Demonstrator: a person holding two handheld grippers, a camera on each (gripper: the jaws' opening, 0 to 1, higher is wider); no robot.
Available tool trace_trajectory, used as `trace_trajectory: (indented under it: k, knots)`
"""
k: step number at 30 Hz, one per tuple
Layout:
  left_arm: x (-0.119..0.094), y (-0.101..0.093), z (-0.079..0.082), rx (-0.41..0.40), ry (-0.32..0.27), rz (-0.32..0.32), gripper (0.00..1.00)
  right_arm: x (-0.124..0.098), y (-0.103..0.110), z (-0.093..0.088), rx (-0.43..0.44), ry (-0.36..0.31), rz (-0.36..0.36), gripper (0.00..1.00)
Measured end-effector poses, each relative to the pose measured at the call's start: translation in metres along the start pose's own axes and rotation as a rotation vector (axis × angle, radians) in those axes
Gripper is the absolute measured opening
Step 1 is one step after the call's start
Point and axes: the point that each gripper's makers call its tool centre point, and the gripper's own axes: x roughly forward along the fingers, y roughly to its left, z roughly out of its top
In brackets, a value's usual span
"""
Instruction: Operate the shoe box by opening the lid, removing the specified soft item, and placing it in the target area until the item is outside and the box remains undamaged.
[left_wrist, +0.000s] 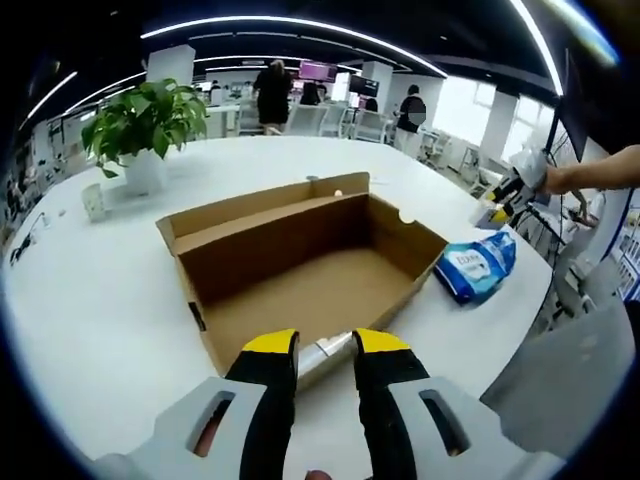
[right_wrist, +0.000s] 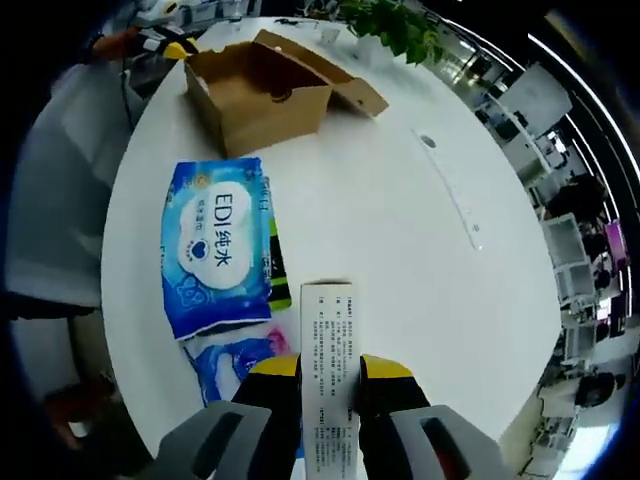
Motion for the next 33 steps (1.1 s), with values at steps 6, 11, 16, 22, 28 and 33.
trace_trajectory:
  k: [6, 11, 16, 22, 28, 33]
  knots:
    - [0.0, 0.0, 0.0, 0.002, 0.0, 0.005, 0.21, 0.012, 0.005, -0.001, -0.124, 0.035, 0.032, 0.17]
    - [0.001, 0.002, -0.001, 0.002, 0.002, 0.009, 0.21, 0.023, 0.009, -0.004, -0.145, 0.052, 0.068, 0.17]
    - [0.002, 0.005, -0.001, 0.002, 0.001, 0.014, 0.21, 0.029, 0.009, -0.006, -0.141, 0.061, 0.091, 0.17]
    - [0.003, 0.008, -0.001, 0.002, 0.002, 0.018, 0.21, 0.035, 0.009, -0.008, -0.143, 0.074, 0.104, 0.17]
    - [0.004, 0.01, -0.001, -0.003, 0.001, 0.022, 0.21, 0.04, 0.013, -0.014, -0.146, 0.098, 0.128, 0.17]
    - [0.004, 0.012, -0.002, -0.002, 0.003, 0.024, 0.21, 0.043, 0.012, -0.014, -0.14, 0.099, 0.133, 0.17]
